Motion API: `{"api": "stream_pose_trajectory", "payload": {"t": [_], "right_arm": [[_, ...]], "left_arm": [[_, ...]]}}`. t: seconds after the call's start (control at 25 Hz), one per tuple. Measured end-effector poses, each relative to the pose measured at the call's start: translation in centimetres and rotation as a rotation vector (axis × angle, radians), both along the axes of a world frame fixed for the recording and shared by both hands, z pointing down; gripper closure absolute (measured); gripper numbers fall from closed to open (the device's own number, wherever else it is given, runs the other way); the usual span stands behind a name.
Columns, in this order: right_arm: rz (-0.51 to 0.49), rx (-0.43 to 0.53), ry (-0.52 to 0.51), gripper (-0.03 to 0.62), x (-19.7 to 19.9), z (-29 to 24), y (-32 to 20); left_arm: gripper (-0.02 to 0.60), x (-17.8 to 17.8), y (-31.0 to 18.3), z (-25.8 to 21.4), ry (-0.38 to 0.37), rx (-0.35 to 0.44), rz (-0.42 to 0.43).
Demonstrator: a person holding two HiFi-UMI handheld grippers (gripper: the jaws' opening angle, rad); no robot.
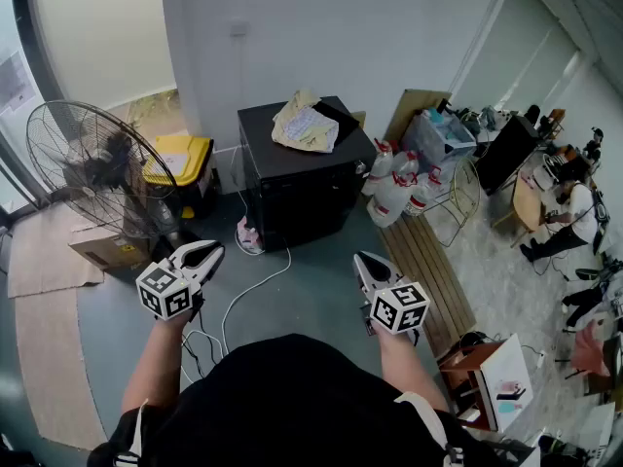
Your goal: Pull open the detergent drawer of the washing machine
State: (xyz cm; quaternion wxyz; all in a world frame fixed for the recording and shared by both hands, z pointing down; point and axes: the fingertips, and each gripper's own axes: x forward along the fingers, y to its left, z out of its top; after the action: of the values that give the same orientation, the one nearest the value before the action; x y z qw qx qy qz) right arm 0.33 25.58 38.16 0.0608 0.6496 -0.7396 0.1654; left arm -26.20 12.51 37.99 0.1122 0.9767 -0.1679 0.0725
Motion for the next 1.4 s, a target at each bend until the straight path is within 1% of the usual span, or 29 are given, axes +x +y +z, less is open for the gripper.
{"api": "stream_pose_trajectory", "payload": {"t": [0.16,0.28,0.44,0.6,0.68,0.8,0.88,0.96,1.08,1.4], "right_arm": [[-0.001,-0.005,0.000,0.589,0.4,0.3,0.6],[0.005,-0.007,-0.005,0.589,0.7,0.3,0.6],[0.020,-0.009,-0.006,0.589,1.0,0.3,1.0],[0.027,0.007,-0.013,0.588,0.5,-0.1,1.3],[0.021,0.007,-0.015,0.582,0.0,-0.1,1.4],[0.014,0.004,-0.014,0.530,-0.6,0.1,1.3],[0.005,0.003,-0.018,0.478,-1.1,0.2,1.2],[-0.003,0.002,-0.017,0.425,-1.5,0.4,1.3],[-0.002,-0.004,-0.010,0.399,-1.9,0.6,1.4],[0.001,-0.013,0.007,0.381,-3.4,1.0,1.5]], "left_arm": [[0.532,1.3,1.1,0.3,0.010,-0.023,0.017],[0.532,2.1,1.1,0.3,-0.008,-0.015,0.028],[0.532,3.2,1.4,0.0,-0.009,-0.009,0.044],[0.532,3.6,2.2,0.1,-0.020,-0.008,0.073],[0.518,3.6,2.6,0.2,-0.021,-0.009,0.092],[0.462,3.4,2.8,0.4,-0.018,-0.013,0.112],[0.420,3.2,2.6,0.5,-0.017,-0.012,0.113],[0.393,2.9,2.5,0.5,-0.014,-0.009,0.111],[0.377,2.5,2.4,0.5,-0.010,-0.006,0.115],[0.376,1.1,2.5,0.9,-0.006,-0.010,0.125]]}}
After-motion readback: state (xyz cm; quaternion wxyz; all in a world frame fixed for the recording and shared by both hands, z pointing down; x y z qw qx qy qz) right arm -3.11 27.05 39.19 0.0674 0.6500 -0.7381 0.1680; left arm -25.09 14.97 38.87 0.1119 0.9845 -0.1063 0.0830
